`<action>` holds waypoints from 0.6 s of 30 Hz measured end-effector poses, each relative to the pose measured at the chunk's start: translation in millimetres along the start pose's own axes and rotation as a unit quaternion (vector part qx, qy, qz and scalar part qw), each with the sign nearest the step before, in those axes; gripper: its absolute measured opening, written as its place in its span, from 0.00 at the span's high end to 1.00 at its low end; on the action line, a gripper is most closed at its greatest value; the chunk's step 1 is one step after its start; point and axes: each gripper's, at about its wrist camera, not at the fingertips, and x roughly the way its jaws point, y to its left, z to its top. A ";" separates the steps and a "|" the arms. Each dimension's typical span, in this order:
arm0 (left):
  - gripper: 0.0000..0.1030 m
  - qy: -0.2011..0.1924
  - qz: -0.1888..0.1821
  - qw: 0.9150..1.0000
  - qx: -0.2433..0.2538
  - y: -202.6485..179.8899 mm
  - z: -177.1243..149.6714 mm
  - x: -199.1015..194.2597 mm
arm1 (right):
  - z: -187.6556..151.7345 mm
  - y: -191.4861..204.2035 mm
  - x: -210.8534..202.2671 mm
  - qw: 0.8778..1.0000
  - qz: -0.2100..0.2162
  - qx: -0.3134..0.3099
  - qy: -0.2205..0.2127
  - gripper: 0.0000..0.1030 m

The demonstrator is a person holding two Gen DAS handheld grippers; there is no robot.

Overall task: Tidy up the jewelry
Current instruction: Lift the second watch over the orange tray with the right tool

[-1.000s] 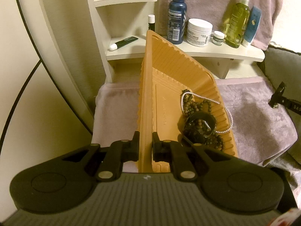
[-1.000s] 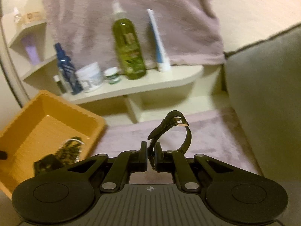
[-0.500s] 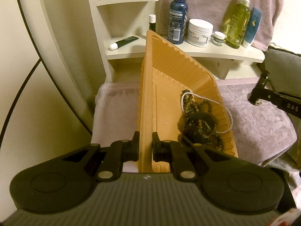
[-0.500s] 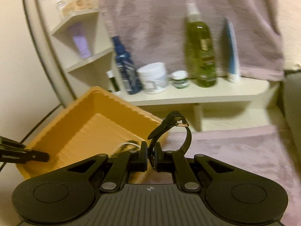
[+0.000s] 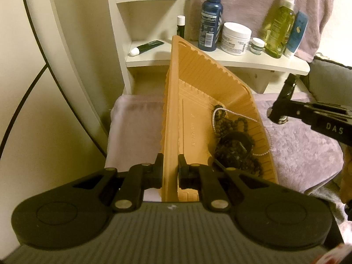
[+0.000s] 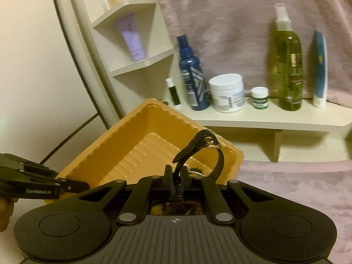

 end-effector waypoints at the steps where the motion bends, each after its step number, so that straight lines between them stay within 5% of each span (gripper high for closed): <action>1: 0.90 0.000 -0.001 1.000 -0.001 0.7 0.1 0.5 | 0.1 2.1 2.3 1.000 0.004 0.000 0.002 0.94; 18: 0.90 0.006 -0.012 1.000 -0.015 11.3 -2.3 7.3 | -1.6 38.6 41.3 0.995 0.062 -0.021 0.069 0.94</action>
